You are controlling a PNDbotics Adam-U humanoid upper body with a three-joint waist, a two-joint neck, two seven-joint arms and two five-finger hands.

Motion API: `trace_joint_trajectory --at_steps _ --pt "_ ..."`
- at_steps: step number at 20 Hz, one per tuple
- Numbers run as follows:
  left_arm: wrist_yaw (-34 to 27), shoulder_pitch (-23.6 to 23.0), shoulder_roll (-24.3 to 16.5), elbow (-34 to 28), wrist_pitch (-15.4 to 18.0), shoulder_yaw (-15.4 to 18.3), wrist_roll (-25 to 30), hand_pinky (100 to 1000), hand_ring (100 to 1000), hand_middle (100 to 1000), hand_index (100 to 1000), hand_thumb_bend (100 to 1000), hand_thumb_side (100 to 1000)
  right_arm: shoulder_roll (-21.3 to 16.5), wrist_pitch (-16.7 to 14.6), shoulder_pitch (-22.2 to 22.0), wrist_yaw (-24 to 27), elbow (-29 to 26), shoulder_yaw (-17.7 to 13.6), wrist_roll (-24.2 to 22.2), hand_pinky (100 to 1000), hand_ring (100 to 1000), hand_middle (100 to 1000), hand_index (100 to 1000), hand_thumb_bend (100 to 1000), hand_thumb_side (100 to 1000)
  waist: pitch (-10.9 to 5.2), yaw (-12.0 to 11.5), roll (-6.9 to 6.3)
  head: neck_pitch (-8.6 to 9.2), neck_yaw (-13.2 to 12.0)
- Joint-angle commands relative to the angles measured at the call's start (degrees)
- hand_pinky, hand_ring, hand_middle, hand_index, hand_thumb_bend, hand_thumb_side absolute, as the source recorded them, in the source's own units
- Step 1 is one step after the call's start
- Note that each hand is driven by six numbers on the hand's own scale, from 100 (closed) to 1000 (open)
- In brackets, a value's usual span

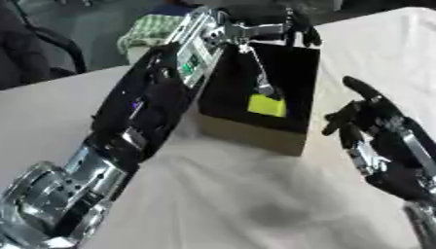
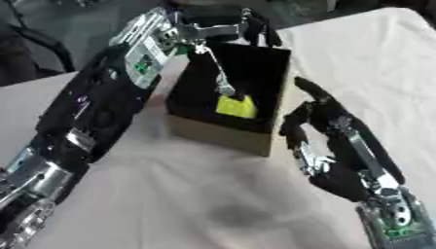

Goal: Pick up objects on the table and place them in the box.

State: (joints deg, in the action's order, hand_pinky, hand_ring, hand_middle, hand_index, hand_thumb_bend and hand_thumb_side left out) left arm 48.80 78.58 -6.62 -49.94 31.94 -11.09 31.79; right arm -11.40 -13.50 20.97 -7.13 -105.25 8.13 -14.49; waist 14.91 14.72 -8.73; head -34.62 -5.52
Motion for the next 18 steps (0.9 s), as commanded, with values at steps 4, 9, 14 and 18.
trace_joint_trajectory --at_steps 4,9,14,18 --pt "4.9 1.4 -2.6 -1.5 20.0 4.2 16.7 758 698 745 879 651 173 -0.1 -0.1 0.6 0.2 -0.5 -0.2 -0.1 763 563 522 1000 100 522 -0.97 -0.4 0.75 1.05 0.2" --pt "9.2 1.8 -5.2 1.3 18.3 9.7 12.8 760 694 733 876 595 172 -0.1 -0.1 0.4 0.2 -0.4 -0.3 -0.1 763 563 522 1000 100 523 -1.13 -0.8 0.85 1.07 0.4" --pt "14.0 1.6 -6.8 5.7 13.7 13.5 10.6 759 692 734 879 548 219 -0.1 -0.1 0.4 0.1 -0.4 -0.3 -0.2 764 563 522 1000 100 522 -1.21 -0.9 0.99 1.17 0.7" --pt "18.0 1.3 -7.1 8.9 9.6 15.9 9.4 754 685 731 882 526 328 0.0 -0.2 0.4 0.0 -0.3 -0.3 -0.3 764 563 522 1000 100 522 -1.23 -0.9 1.12 1.16 0.8"
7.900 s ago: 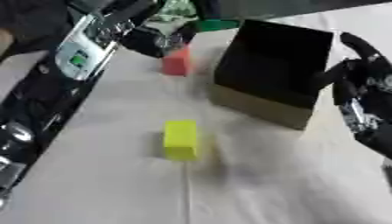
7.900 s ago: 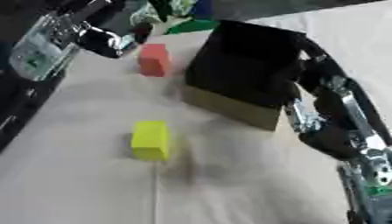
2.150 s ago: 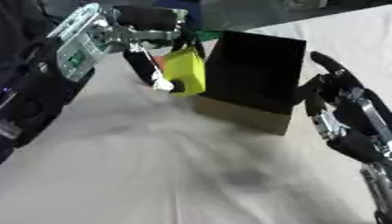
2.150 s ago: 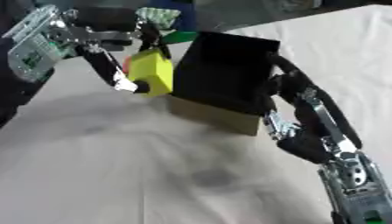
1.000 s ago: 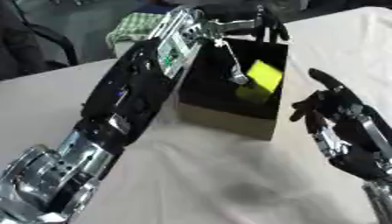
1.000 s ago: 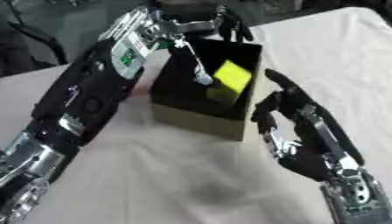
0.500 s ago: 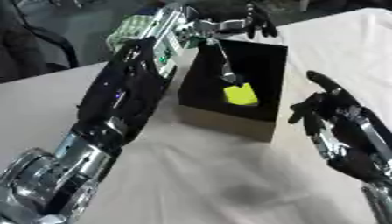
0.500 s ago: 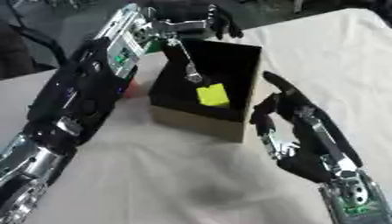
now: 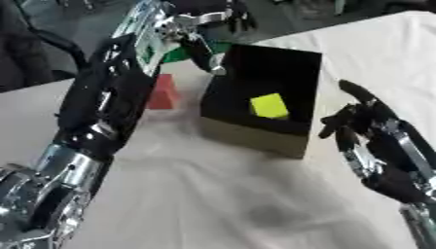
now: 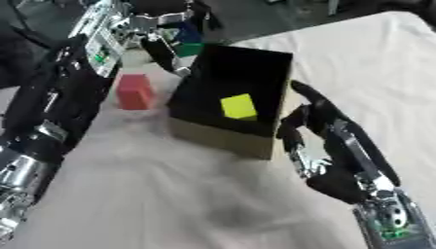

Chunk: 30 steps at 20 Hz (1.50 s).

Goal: Pick up objects on the table and place them in the box.

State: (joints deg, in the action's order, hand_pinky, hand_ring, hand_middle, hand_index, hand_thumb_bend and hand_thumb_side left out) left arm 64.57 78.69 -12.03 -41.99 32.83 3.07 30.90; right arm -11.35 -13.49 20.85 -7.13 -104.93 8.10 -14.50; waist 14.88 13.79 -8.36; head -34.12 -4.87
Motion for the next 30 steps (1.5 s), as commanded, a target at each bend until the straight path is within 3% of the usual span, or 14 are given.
trace_joint_trajectory --at_steps 1,6,8,11,15,22,26,30 --pt "3.2 1.1 -1.8 1.6 7.7 2.4 10.0 752 683 729 883 525 351 -0.1 -0.2 0.5 0.0 -0.6 -0.2 -0.3 764 563 522 1000 100 522 -1.19 0.1 0.79 0.68 0.1" --pt "8.2 0.6 -2.1 3.6 2.8 5.7 7.6 743 666 717 883 478 369 -0.1 -0.2 0.6 0.0 -0.6 -0.3 -0.3 765 563 522 1000 100 522 -1.14 0.3 0.92 0.71 0.1" --pt "13.8 0.3 -0.7 4.1 -1.7 7.6 4.2 738 654 706 883 431 367 0.0 -0.3 0.6 0.1 -0.6 -0.2 -0.3 765 563 521 1000 100 521 -1.09 0.4 0.98 0.71 0.1" --pt "16.6 -0.2 -0.3 5.2 -4.5 10.4 -0.9 730 636 687 881 354 377 0.1 -0.3 0.6 0.1 -0.6 -0.3 -0.4 765 563 521 1000 100 522 -1.06 0.3 1.03 0.72 0.3" --pt "12.9 -0.5 -1.0 6.2 -5.4 11.7 -4.0 724 619 660 877 267 425 0.1 -0.3 0.7 0.1 -0.6 -0.3 -0.4 765 562 521 1000 100 522 -1.07 0.2 1.06 0.75 0.4" --pt "2.0 0.2 -1.7 4.7 -2.8 10.8 -4.0 723 608 640 873 191 503 0.1 -0.3 0.7 0.2 -0.6 -0.3 -0.5 766 562 521 1000 100 522 -1.19 0.2 1.24 0.95 0.6" --pt "-0.7 1.0 -2.4 3.0 -2.7 10.4 -2.6 726 611 643 874 211 461 0.2 -0.3 0.6 0.1 -0.5 -0.3 -0.5 766 562 521 1000 100 523 -1.27 0.2 1.23 0.9 0.5" --pt "1.0 1.6 -4.1 2.7 -4.2 10.8 -1.4 739 626 677 891 286 355 0.1 -0.3 0.6 0.1 -0.4 -0.4 -0.6 766 562 521 1000 100 523 -1.37 0.2 1.05 0.83 0.7"
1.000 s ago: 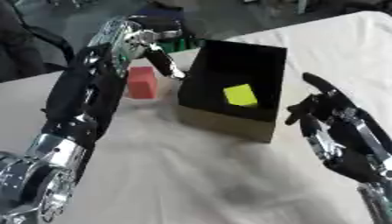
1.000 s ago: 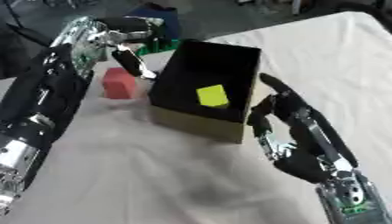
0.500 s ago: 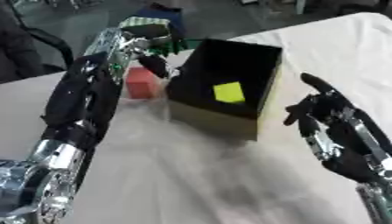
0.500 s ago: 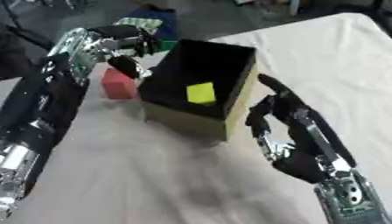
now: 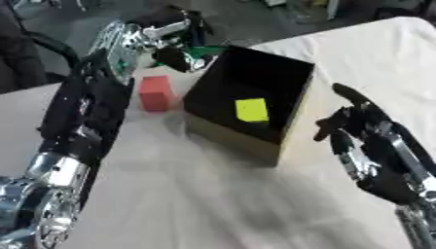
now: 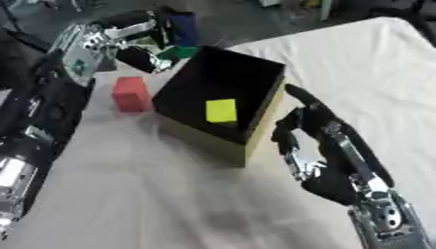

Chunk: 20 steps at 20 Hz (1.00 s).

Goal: Pick up objects on the table and place them in the box.

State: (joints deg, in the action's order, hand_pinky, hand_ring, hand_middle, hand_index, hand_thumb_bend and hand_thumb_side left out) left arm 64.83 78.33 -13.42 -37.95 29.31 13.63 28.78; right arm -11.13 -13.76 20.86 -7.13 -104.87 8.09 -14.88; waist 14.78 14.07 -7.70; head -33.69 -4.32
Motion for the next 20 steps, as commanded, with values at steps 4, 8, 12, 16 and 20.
trace_joint_trajectory --at_steps 4,8,12,16,20 --pt "3.8 2.3 -4.9 -1.0 -2.0 1.2 1.6 750 639 707 905 363 182 -0.1 0.0 0.4 0.0 -0.4 -0.4 -0.2 767 561 521 1000 100 522 -1.39 -0.1 0.17 0.27 0.4" --pt "8.2 2.3 -6.1 -0.2 -2.8 1.3 1.9 763 667 737 920 455 125 -0.2 0.0 0.3 0.0 -0.3 -0.4 -0.2 767 561 521 1000 100 522 -1.47 -0.3 0.08 0.16 0.5" --pt "14.0 2.0 -6.3 1.6 -3.0 1.2 2.1 771 688 757 926 516 136 -0.1 0.0 0.3 0.0 -0.3 -0.4 -0.3 767 561 521 1000 100 522 -1.49 -0.1 0.16 0.21 0.6" --pt "18.2 1.4 -5.7 3.1 -3.3 1.5 -0.1 767 686 751 918 517 138 -0.1 0.0 0.3 0.0 -0.3 -0.4 -0.3 767 561 521 1000 100 522 -1.43 -0.1 0.24 0.28 0.6" --pt "20.4 0.8 -4.9 4.7 -4.2 1.5 -3.8 771 696 757 921 535 140 0.0 -0.1 0.3 0.0 -0.3 -0.4 -0.5 768 560 521 1000 100 521 -1.26 -0.1 0.26 0.31 0.7"
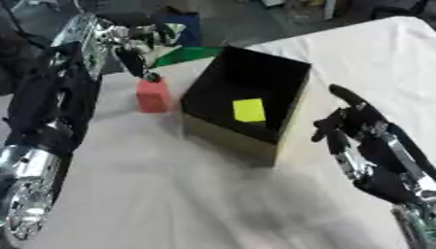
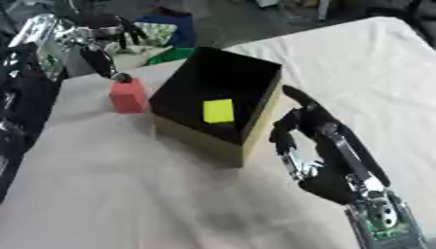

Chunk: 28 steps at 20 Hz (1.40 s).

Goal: Pick up objects on the table and place them in the box.

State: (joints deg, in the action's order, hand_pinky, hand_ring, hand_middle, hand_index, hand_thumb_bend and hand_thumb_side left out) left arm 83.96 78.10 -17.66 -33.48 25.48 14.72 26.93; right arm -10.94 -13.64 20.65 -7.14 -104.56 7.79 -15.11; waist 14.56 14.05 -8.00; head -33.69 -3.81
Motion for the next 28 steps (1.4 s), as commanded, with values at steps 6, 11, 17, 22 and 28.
trace_joint_trajectory --at_steps 6,11,17,22,28 --pt "3.4 0.5 -0.2 2.7 -0.7 -0.1 -3.1 785 726 780 929 564 144 -0.2 -0.2 0.5 -0.1 -0.6 -0.1 -0.3 768 560 520 1000 100 519 -0.73 -0.1 0.57 0.25 0.3" --pt "4.1 0.2 -0.2 3.6 -1.5 0.0 -3.0 785 727 779 930 551 146 -0.2 -0.2 0.5 -0.2 -0.6 -0.1 -0.3 769 559 520 1000 100 519 -0.51 -0.1 0.52 0.22 0.5" --pt "3.2 -0.5 -0.6 4.3 -3.9 0.6 -4.0 783 724 779 932 500 147 -0.3 -0.3 0.6 -0.2 -0.5 -0.1 -0.4 769 559 520 1000 100 519 -0.36 -0.1 0.56 0.32 0.6" --pt "2.0 -1.4 -0.9 5.3 -6.1 0.8 -4.9 779 716 777 934 457 161 -0.3 -0.3 0.7 -0.2 -0.5 0.0 -0.4 770 559 520 1000 100 519 -0.27 -0.2 0.65 0.59 0.7" --pt "0.5 -2.4 -0.9 6.8 -7.0 0.1 -6.4 736 626 687 912 381 147 -0.3 -0.4 0.9 -0.2 -0.5 0.0 -0.5 770 558 519 1000 100 518 -0.1 -0.1 0.74 0.74 0.7"
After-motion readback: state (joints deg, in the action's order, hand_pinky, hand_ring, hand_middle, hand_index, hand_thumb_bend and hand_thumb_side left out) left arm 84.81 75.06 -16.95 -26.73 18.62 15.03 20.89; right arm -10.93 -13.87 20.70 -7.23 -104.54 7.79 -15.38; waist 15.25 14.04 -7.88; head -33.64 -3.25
